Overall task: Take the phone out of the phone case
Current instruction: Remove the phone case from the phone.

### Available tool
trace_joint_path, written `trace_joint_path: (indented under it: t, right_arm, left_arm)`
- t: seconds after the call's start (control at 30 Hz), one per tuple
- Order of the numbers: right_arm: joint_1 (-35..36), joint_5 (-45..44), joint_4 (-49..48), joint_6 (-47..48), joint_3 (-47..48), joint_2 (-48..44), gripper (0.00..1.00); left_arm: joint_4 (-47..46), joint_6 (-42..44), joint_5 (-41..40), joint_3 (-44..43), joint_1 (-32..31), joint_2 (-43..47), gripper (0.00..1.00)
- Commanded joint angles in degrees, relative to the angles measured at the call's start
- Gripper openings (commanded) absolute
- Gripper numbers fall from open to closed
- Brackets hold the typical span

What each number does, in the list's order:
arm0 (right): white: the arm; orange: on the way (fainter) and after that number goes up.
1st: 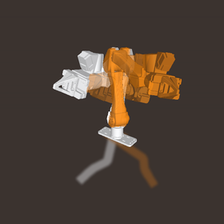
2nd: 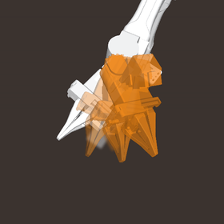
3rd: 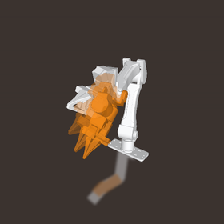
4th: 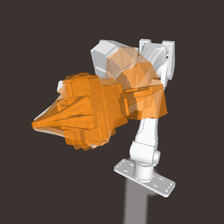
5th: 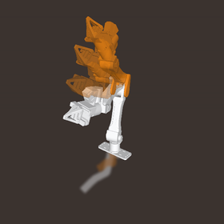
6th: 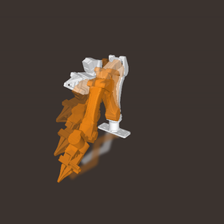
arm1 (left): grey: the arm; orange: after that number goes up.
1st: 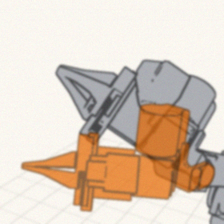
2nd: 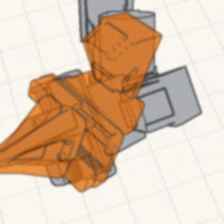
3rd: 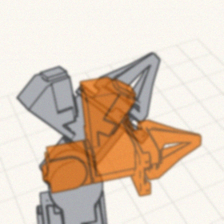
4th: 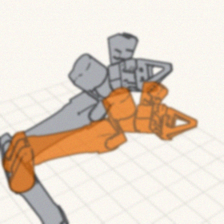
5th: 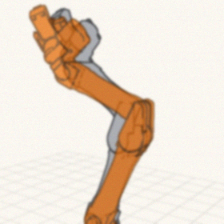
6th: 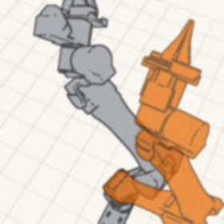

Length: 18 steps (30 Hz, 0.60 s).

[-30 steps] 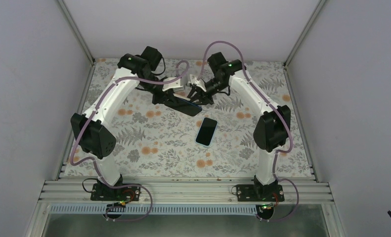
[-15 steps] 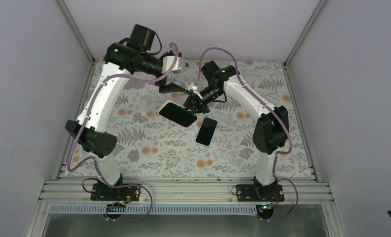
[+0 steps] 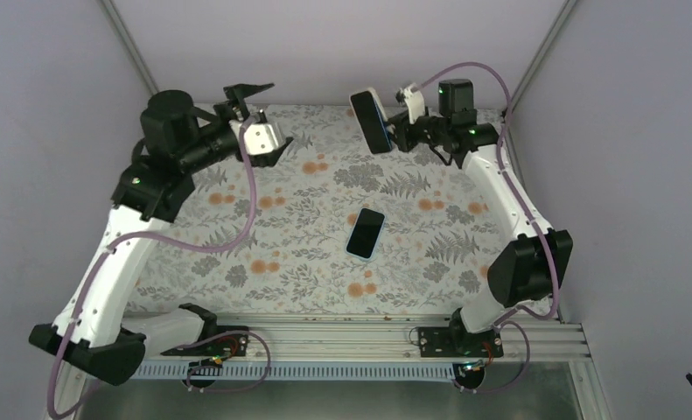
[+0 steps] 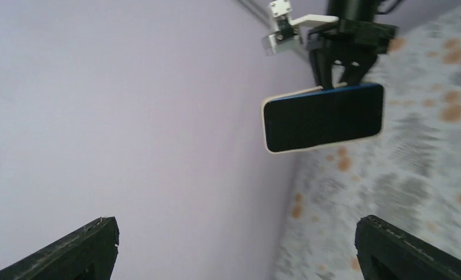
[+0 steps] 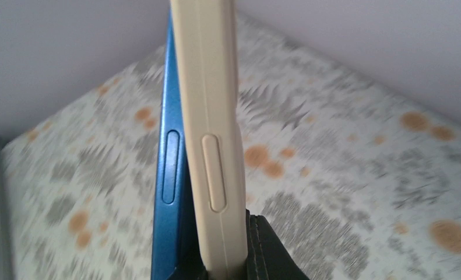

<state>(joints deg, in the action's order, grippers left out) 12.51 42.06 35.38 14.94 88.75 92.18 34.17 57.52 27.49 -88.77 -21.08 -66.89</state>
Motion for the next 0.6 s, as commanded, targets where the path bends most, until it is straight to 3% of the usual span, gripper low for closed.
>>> trace_joint_path:
  t: [0.0, 0.13, 0.33, 0.57]
  right_arm:
    - [4.94, -20.04, -18.19, -23.65, 6.21, -0.57, 0.03]
    - [8.82, -30.87, -19.2, -27.46, 11.86, 2.58, 0.03]
    - [13.74, -39.25, -19.68, -28.14, 17.41, 8.01, 0.03]
    - [14.9, -41.26, -20.26, -27.9, 21.4, 11.04, 0.03]
  left_arm:
    - [-29.34, -10.48, -13.79, 8.23, -3.77, -3.65, 1.0]
    - [-39.6, -15.36, -19.27, 11.64, -8.19, -8.58, 1.0]
    - [-51.13, -21.36, -22.14, 10.93, -11.21, -16.11, 1.0]
    - [-49.99, -25.34, -20.58, 3.76, -11.52, -24.56, 1.0]
